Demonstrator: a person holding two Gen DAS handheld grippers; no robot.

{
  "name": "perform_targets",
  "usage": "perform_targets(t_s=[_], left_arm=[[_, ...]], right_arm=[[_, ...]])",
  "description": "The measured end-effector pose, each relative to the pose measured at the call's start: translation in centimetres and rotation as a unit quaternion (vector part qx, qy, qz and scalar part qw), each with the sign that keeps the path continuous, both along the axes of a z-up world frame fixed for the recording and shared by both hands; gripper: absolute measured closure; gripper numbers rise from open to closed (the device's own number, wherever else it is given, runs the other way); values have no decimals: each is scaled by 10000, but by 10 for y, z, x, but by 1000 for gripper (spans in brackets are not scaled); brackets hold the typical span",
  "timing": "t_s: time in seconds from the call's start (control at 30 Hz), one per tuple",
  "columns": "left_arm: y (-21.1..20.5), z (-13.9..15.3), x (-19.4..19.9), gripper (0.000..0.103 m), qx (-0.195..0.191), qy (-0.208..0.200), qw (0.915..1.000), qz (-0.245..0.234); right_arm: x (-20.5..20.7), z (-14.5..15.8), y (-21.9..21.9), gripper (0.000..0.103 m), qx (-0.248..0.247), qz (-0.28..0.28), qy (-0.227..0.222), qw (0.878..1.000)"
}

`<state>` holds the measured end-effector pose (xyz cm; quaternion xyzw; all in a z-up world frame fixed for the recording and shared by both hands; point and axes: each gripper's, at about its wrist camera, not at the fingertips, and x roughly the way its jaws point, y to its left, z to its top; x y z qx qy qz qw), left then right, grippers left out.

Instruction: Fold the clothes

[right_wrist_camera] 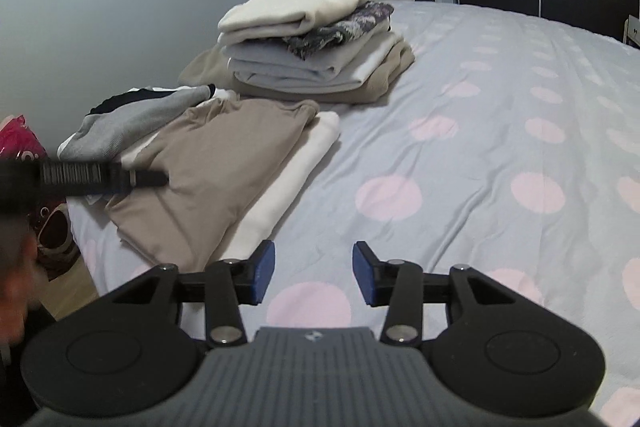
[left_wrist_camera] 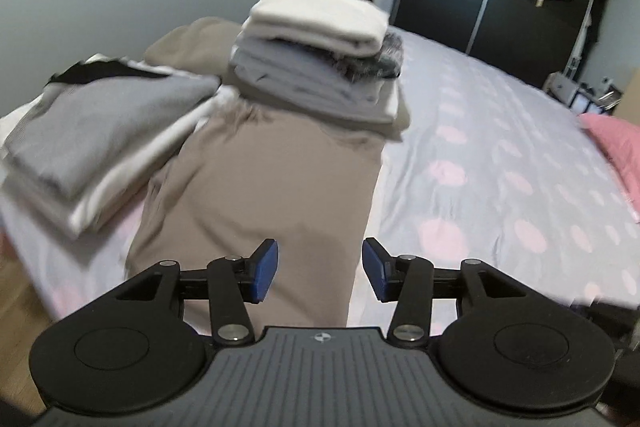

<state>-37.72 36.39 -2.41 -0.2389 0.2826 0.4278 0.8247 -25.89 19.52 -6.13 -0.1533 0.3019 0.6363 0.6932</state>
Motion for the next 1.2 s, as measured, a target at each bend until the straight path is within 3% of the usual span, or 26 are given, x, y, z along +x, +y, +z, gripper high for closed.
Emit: perform_targets(t_s=[0.1, 0.33, 0.53, 0.63, 1.2], left_arm=[[-14, -6, -1, 53, 162, 163, 9996, 184], [-40, -8, -5, 41, 625, 318, 9967, 413], [-50, -11, 2, 40, 809, 628, 9942, 319], [-52, -9, 2, 40, 929, 677, 9928, 345], [-47, -11, 0, 38, 798, 764, 9929, 446]], right_arm=[[-5, 1, 0, 43, 66, 21, -128, 9999], [-18, 5, -2, 42, 151, 173, -223, 9995], [-24, 6, -3, 29, 171, 158, -252, 9994], [-28, 8, -2, 29, 192, 156, -269, 9993], [-38, 8, -4, 27, 140, 195, -362, 9991]])
